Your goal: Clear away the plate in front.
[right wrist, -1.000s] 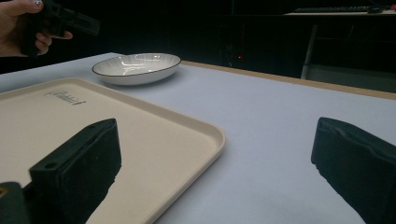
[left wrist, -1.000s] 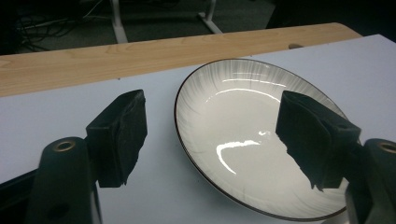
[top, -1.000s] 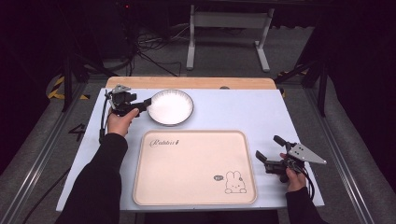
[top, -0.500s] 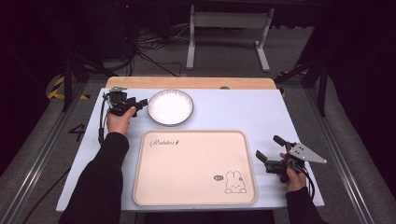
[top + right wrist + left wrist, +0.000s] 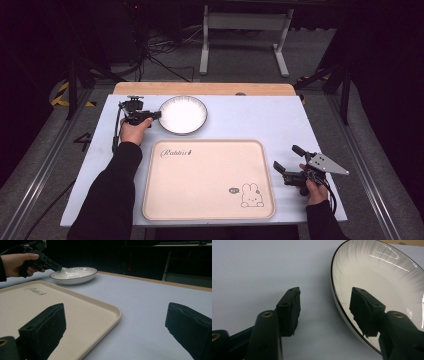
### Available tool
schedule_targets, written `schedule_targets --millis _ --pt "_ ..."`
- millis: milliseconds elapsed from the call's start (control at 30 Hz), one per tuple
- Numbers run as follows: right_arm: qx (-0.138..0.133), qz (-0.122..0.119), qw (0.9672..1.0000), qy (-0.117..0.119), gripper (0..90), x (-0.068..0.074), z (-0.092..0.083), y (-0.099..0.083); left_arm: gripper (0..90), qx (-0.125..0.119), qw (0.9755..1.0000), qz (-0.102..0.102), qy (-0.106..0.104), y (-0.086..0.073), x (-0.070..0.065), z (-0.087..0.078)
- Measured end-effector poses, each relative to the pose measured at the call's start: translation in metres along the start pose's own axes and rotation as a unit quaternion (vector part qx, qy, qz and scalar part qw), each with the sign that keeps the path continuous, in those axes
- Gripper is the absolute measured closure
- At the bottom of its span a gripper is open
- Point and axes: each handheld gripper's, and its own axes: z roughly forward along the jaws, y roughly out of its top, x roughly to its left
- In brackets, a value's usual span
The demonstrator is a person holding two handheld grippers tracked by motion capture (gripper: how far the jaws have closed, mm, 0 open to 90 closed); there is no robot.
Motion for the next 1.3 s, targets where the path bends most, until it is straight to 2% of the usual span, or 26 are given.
schedule_targets --millis 133,233,433,733,767,833,967,1300 --pt "0.001 0.000 1.0000 -0.001 3.6 0.000 0.000 0.000 46.7 0.012 0.9996 -0.015 -0.021 0.000 0.001 0.005" --pt "0.002 -0.001 1.0000 -0.001 3.6 0.000 0.000 0.000 51.1 0.030 0.9973 -0.042 -0.051 -0.001 0.004 0.010" --pt "0.000 0.000 1.0000 0.000 3.1 0.000 0.000 0.000 58.9 0.044 0.9968 -0.041 -0.053 0.000 0.004 0.012" --pt "0.001 -0.002 1.0000 0.000 3.2 0.001 0.000 0.000 70.2 0.061 0.9951 -0.039 -0.068 0.001 -0.002 0.017" --pt "0.002 -0.003 1.0000 0.000 3.2 0.001 0.000 0.000 70.3 0.060 0.9950 -0.042 -0.068 0.001 -0.002 0.017" --pt "0.002 -0.003 1.0000 0.000 3.2 0.001 0.001 0.000 72.0 0.065 0.9929 -0.062 -0.078 0.001 0.001 0.017" --pt "0.001 -0.003 1.0000 0.000 3.2 0.001 0.001 0.000 73.6 0.074 0.9909 -0.081 -0.079 0.003 0.001 0.017" --pt "0.002 -0.004 1.0000 0.001 3.2 0.001 0.001 0.000 76.2 0.079 0.9879 -0.110 -0.077 0.005 0.001 0.017"
